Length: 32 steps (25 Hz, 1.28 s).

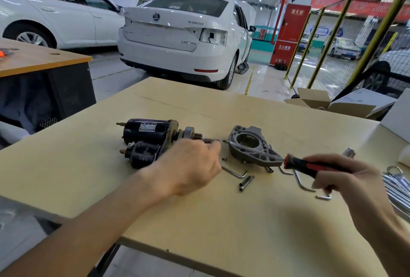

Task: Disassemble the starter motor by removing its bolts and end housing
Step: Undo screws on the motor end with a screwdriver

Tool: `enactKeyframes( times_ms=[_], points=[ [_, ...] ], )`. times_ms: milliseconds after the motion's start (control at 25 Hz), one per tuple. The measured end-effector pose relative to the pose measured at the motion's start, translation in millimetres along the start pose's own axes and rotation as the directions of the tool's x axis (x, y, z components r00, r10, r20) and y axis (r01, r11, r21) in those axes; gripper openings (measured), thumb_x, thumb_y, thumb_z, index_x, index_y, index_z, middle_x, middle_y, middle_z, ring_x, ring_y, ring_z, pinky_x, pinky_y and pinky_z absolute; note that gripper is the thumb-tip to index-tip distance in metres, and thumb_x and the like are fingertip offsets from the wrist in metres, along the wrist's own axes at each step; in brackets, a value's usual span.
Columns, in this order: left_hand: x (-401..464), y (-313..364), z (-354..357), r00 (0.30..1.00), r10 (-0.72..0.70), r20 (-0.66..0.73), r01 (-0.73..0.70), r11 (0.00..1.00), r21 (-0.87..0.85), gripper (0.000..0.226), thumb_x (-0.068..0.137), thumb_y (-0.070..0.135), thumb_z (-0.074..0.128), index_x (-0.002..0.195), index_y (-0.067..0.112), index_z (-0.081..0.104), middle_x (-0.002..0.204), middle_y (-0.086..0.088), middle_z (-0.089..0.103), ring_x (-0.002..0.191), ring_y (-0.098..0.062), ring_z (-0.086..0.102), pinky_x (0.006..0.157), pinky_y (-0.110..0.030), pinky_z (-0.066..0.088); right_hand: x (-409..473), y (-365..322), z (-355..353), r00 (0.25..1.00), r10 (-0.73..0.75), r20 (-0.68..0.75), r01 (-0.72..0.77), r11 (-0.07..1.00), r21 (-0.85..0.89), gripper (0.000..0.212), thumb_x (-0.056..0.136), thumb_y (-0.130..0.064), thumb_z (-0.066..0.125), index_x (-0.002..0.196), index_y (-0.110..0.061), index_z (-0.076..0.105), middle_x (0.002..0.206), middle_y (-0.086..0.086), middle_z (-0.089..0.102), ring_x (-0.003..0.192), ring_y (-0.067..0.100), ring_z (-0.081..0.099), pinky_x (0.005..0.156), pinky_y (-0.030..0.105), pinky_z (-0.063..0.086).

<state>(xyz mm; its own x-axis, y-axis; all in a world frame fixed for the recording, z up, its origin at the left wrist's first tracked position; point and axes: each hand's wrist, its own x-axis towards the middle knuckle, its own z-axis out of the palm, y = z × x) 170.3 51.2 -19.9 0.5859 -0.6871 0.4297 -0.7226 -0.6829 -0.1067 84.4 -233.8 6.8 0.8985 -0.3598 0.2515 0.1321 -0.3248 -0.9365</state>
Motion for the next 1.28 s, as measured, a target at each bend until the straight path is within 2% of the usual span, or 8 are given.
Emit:
enactKeyframes(
  times_ms=[160,320,480,600,720,880,1080,1280],
  points=[
    [11,15,21,0.981,0.097,0.169,-0.127,0.976,0.176,0.015,0.105,0.016,0.024,0.111,0.014,0.037,0.102,-0.009,0.061,0.086,-0.026,0.057,0.067,-0.037,0.04,-21,3,9,0.991,-0.071,0.114,0.087,0.987,-0.139,0.055,0.062,0.017,0.073,0.082,-0.034,0.078,0.067,-0.001,0.071,0.051,0.008,0.057,0.052,0.015,0.047],
    [14,10,19,0.97,0.119,0.214,-0.172,0.954,0.247,0.035,0.109,0.037,0.024,0.131,0.013,0.035,0.117,-0.009,0.059,0.104,-0.027,0.061,0.08,-0.042,0.052,-37,3,38,0.952,-0.263,0.156,0.305,0.776,-0.553,0.029,0.072,-0.025,0.083,0.096,-0.038,0.073,0.08,-0.019,0.069,0.076,0.009,0.063,0.065,0.026,0.046],
    [2,5,0,0.977,0.18,-0.116,-0.176,0.984,0.04,0.03,0.103,0.034,0.042,0.114,0.012,0.058,0.098,-0.002,0.066,0.08,-0.017,0.066,0.06,-0.03,0.054,-39,4,62,0.877,-0.441,0.188,0.384,0.411,-0.827,0.034,0.071,-0.026,0.086,0.099,-0.014,0.073,0.096,0.005,0.067,0.085,0.032,0.06,0.071,0.038,0.047],
    [-8,-29,-25,0.87,-0.132,-0.476,0.06,0.985,-0.164,0.015,0.095,0.023,0.053,0.094,0.012,0.063,0.083,0.001,0.06,0.073,-0.014,0.052,0.064,-0.031,0.048,-44,-6,81,0.834,-0.53,0.156,0.415,0.414,-0.81,0.04,0.073,-0.025,0.083,0.106,-0.007,0.069,0.104,0.011,0.062,0.091,0.035,0.057,0.074,0.044,0.049],
    [-22,-85,-49,0.855,-0.413,-0.312,0.323,0.897,-0.301,0.009,0.094,0.019,0.056,0.097,0.016,0.064,0.091,0.007,0.059,0.083,-0.012,0.051,0.08,-0.038,0.049,-53,-20,115,0.768,-0.572,0.286,0.575,0.422,-0.7,0.043,0.082,-0.037,0.074,0.114,-0.009,0.064,0.105,0.007,0.06,0.092,0.026,0.057,0.077,0.038,0.051],
    [-70,-105,-47,0.992,-0.041,-0.119,0.015,0.979,-0.205,0.037,0.083,0.043,0.058,0.104,0.014,0.067,0.099,0.002,0.061,0.087,-0.016,0.057,0.077,-0.04,0.052,-52,-33,168,0.681,-0.476,0.556,0.727,0.351,-0.59,0.053,0.089,-0.046,0.057,0.131,-0.016,0.05,0.126,0.004,0.052,0.103,0.022,0.057,0.08,0.033,0.051],
    [-79,-103,-24,0.97,0.204,-0.132,-0.172,0.96,0.22,0.066,0.084,0.056,0.07,0.113,-0.003,0.066,0.101,-0.017,0.065,0.083,-0.031,0.066,0.073,-0.041,0.058,-33,-36,213,0.669,-0.425,0.61,0.744,0.377,-0.552,0.044,0.082,-0.015,0.059,0.123,-0.007,0.047,0.122,0.012,0.043,0.088,0.031,0.057,0.065,0.034,0.042],
    [-79,-102,-17,0.973,0.126,-0.195,-0.11,0.99,0.087,0.067,0.092,0.054,0.052,0.111,-0.009,0.065,0.103,-0.019,0.066,0.088,-0.033,0.068,0.08,-0.042,0.059,-7,-33,207,0.524,-0.554,0.647,0.84,0.212,-0.499,0.02,0.073,-0.004,0.069,0.092,0.0,0.064,0.1,0.016,0.059,0.072,0.033,0.06,0.058,0.043,0.052]
  ],
)
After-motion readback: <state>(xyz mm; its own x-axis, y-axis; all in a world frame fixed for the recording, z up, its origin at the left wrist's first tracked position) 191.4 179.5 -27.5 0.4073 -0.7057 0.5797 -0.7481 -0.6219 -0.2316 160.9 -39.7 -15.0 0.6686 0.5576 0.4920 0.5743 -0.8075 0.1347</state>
